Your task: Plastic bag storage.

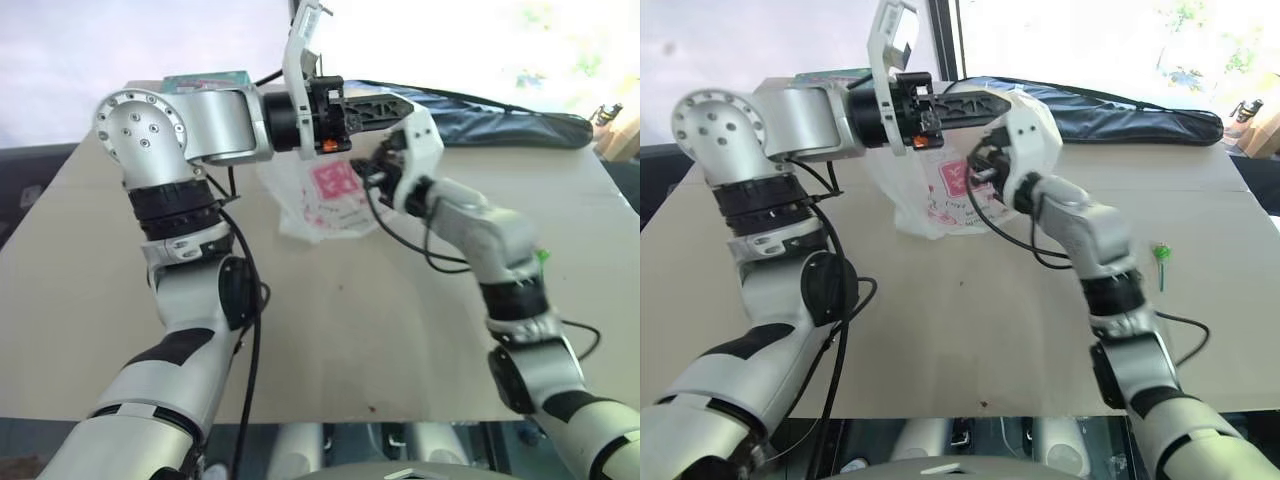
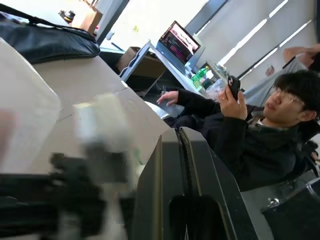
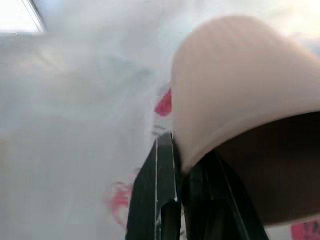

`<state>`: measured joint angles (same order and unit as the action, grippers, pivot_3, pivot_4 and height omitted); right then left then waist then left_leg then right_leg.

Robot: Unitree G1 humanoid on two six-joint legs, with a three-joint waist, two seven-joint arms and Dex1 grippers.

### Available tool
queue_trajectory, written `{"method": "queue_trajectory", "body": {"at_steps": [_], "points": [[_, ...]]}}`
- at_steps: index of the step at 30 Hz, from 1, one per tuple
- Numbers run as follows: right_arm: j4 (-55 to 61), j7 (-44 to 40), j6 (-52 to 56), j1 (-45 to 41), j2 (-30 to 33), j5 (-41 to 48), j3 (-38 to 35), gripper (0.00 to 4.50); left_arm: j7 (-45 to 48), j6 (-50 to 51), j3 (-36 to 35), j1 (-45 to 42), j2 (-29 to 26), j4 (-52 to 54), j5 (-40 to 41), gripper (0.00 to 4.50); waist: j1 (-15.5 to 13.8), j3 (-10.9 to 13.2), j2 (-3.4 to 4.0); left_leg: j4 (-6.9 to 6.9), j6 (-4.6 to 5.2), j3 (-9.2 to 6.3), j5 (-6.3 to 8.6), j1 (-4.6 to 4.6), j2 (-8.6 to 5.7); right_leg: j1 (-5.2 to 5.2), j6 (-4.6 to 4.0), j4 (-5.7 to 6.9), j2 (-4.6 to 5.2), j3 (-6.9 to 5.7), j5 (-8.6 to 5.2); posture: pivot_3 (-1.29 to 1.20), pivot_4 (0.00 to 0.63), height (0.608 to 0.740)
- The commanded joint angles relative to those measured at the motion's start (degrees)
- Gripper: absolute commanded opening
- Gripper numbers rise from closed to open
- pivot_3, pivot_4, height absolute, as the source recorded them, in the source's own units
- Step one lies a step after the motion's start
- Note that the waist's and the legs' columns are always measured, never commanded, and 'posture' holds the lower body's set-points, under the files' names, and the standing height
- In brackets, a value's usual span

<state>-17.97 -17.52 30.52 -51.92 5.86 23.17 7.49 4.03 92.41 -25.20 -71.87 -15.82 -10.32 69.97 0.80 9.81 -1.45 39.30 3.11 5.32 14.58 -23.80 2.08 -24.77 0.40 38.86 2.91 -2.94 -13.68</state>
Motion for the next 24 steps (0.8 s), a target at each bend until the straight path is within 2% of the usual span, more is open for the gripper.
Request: {"method": "queue_trajectory", "body": {"at_steps": [1,4,6,9,11,12,13,16,20,24], "points": [[-11.1,-3.6,-11.8,-2.3,-1.3,-5.0,-0.2,1.09,-3.5,0.0,-1.9,0.2,-0.1,3.1,1.1,0.0,-0.1,0.0,0.0,-0.01,0.01,0.0,0.01,-0.03,-0.01,0.0,0.0,-0.03,0.03,0.01,0.0,0.0,0.15,0.74],[-12.8,-2.5,-14.5,-1.8,-0.4,-8.8,-0.2,2.57,0.0,-10.3,6.2,5.9,-5.1,12.8,-8.8,0.0,0.1,0.0,0.01,-0.18,0.11,0.06,0.08,-0.12,-0.08,-0.03,0.0,-0.11,0.16,0.06,0.0,0.0,0.15,0.74],[-9.2,-2.9,-14.5,0.5,0.4,-9.9,-0.2,3.53,5.2,-19.3,11.4,10.2,-9.9,16.4,-15.9,0.0,0.2,0.0,0.03,-0.33,0.11,0.19,0.09,-0.11,-0.09,-0.12,0.01,-0.06,0.17,0.14,0.01,0.0,0.15,0.74],[-0.2,-4.8,-11.3,5.5,2.4,-9.9,0.3,3.59,16.7,-31.9,20.7,16.3,-19.6,21.7,-26.3,1.36,0.3,0.0,0.04,-0.44,0.03,0.26,0.08,-0.05,-0.04,-0.2,-0.02,-0.22,0.12,0.15,-0.01,0.0,0.15,0.74],[4.4,-5.2,-9.1,8.1,3.3,-9.7,0.0,4.01,19.1,-37.4,23.2,17.7,-22.5,22.8,-31.1,2.29,0.1,0.0,0.04,-0.54,-0.05,0.33,0.03,-0.03,-0.02,-0.24,-0.03,-0.24,0.1,0.18,-0.01,0.0,0.15,0.74],[6.2,-5.3,-8.2,9.1,3.6,-9.7,-0.1,4.41,20.5,-41.1,25.7,18.1,-24.7,22.9,-35.3,2.81,0.0,0.0,0.04,-0.53,-0.06,0.32,0.02,-0.03,-0.03,-0.23,-0.04,-0.23,0.11,0.16,-0.01,0.0,0.15,0.74],[7.6,-5.2,-7.4,9.7,3.8,-9.8,-0.1,4.49,22.8,-45.3,28.9,18.4,-27.2,23.2,-39.8,3.11,0.0,0.0,0.04,-0.51,-0.06,0.32,0.02,-0.04,-0.03,-0.23,-0.05,-0.22,0.12,0.16,0.0,0.0,0.15,0.74],[9.3,-3.7,-5.9,10.4,3.4,-10.7,-0.4,4.5,29.9,-52.8,37.5,18.5,-32.4,23.6,-49.4,4.41,0.1,0.0,0.05,-0.5,-0.05,0.42,0.02,0.09,-0.04,-0.23,-0.08,-0.08,0.11,0.28,0.02,0.0,0.15,0.74],[9.7,-2.6,-5.5,10.1,2.4,-11.5,-0.7,4.5,33.8,-59.5,44.9,17.7,-32.8,18.4,-59.9,4.41,0.0,0.0,0.06,-0.49,-0.03,0.43,0.01,0.07,-0.01,-0.24,-0.09,-0.05,0.0,0.3,0.01,0.0,0.15,0.74],[10.7,-2.3,-4.7,10.1,2.1,-11.7,-1.1,4.5,36.5,-56.0,43.2,16.2,-29.0,16.3,-58.9,4.41,0.0,0.0,0.05,-0.32,0.02,0.49,0.02,-0.12,0.02,-0.39,-0.08,-0.03,-0.24,0.38,0.01,0.0,0.15,0.74]]}}
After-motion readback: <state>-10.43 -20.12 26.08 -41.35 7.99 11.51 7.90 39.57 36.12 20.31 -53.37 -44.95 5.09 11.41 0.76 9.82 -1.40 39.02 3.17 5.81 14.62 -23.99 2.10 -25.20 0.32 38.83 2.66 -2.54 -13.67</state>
